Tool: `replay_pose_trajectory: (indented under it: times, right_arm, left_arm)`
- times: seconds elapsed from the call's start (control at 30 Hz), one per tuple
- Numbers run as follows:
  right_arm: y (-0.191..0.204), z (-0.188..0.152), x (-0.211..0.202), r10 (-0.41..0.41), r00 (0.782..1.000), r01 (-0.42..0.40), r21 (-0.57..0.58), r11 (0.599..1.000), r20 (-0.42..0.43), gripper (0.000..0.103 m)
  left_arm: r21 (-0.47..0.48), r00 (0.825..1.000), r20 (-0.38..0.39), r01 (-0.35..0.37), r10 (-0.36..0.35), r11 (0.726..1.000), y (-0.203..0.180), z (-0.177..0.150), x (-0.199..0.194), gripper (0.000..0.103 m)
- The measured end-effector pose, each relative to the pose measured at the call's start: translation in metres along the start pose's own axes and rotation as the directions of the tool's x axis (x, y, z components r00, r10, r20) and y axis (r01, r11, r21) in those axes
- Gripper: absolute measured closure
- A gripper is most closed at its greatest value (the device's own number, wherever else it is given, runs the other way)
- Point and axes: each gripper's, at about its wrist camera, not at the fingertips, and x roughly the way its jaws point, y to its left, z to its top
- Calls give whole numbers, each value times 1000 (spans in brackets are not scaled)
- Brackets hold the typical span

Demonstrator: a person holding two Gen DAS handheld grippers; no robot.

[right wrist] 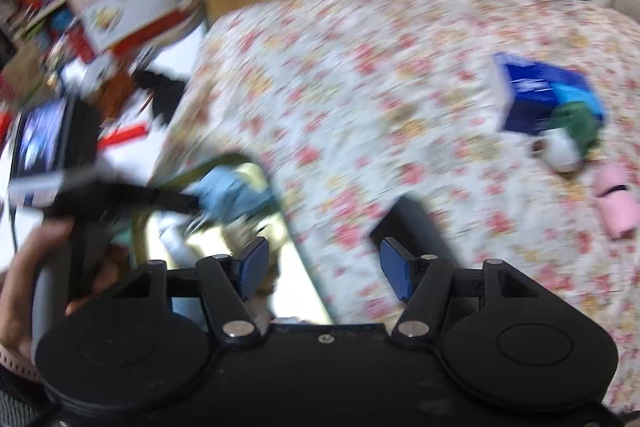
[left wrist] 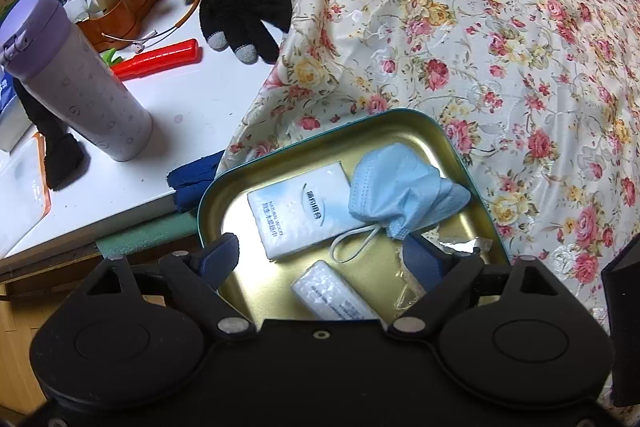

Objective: Organize soft objects
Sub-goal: 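Move the right tool to the pink plush while the left tool approaches the green-hooded plush, then grasp the pink plush with the right gripper while the left gripper grasps the green-hooded plush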

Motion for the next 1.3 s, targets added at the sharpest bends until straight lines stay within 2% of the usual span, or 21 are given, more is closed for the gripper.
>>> replay_pose_trajectory:
  times: [0.1, 0.23, 0.37, 0.5, 0.57, 0.67, 0.73, 0.8, 0.9, 0.97, 1.0, 1.03, 1.1, 1.17, 1.2, 1.23, 1.3]
  right_arm:
    - [-41, 5, -15, -61, 997, 57, 72, 996, 50, 32]
    - [-105, 6, -22, -178, 982, 162, 194, 968, 66, 26]
    - [-173, 3, -10, -293, 956, 276, 333, 902, 3, 26]
    - [-229, -4, 15, -376, 923, 372, 424, 826, -79, 21]
    - [-253, -6, 28, -394, 911, 403, 474, 783, -124, 18]
    - [-280, -5, 47, -386, 907, 413, 532, 740, -167, 16]
    - [-291, -1, 56, -381, 906, 414, 557, 720, -182, 7]
    - [-299, 6, 66, -380, 904, 420, 566, 709, -194, 7]
    - [-302, 18, 79, -352, 914, 402, 553, 730, -199, 7]
    - [-304, 22, 86, -336, 919, 392, 543, 742, -205, 12]
    - [-305, 23, 89, -332, 920, 390, 539, 746, -206, 19]
    - [-305, 22, 93, -331, 919, 393, 529, 752, -212, 31]
    - [-302, 20, 99, -308, 925, 378, 488, 787, -220, 40]
    - [-299, 19, 97, -330, 922, 387, 447, 806, -202, 55]
    - [-298, 19, 94, -341, 922, 388, 437, 812, -186, 67]
    - [-299, 20, 91, -344, 922, 387, 432, 814, -178, 67]
    - [-307, 17, 82, -311, 938, 345, 469, 813, -150, 70]
  left_arm:
    - [-1, 1000, 0, -8, 8, 1000, 0, -2, 2, 17]
    - [20, 1000, -2, -23, 23, 1000, -8, -4, 5, 17]
    - [75, 999, 12, -38, 37, 997, -22, -7, 5, 17]
    - [142, 997, 47, -61, 55, 988, -38, -11, 1, 17]
    - [160, 997, 58, -55, 46, 986, -44, -11, -1, 17]
    - [159, 998, 55, -49, 41, 986, -53, -9, -4, 17]
    - [159, 997, 54, -60, 52, 985, -59, -7, -9, 17]
    - [162, 997, 65, -61, 51, 985, -67, -3, -19, 17]
    - [166, 996, 83, -49, 35, 985, -83, 7, -40, 17]
    - [183, 994, 109, -40, 20, 982, -98, 13, -57, 17]
    - [196, 992, 123, -39, 15, 980, -106, 16, -65, 17]
    - [211, 991, 135, -39, 11, 977, -115, 18, -73, 17]
    - [247, 988, 155, -34, -5, 968, -136, 21, -87, 17]
    - [284, 986, 162, -18, -30, 959, -160, 23, -98, 17]
    - [303, 986, 160, -2, -49, 953, -173, 23, -101, 17]
    - [324, 986, 151, 17, -70, 946, -186, 23, -105, 17]
    - [374, 985, 125, 64, -119, 925, -215, 24, -109, 17]
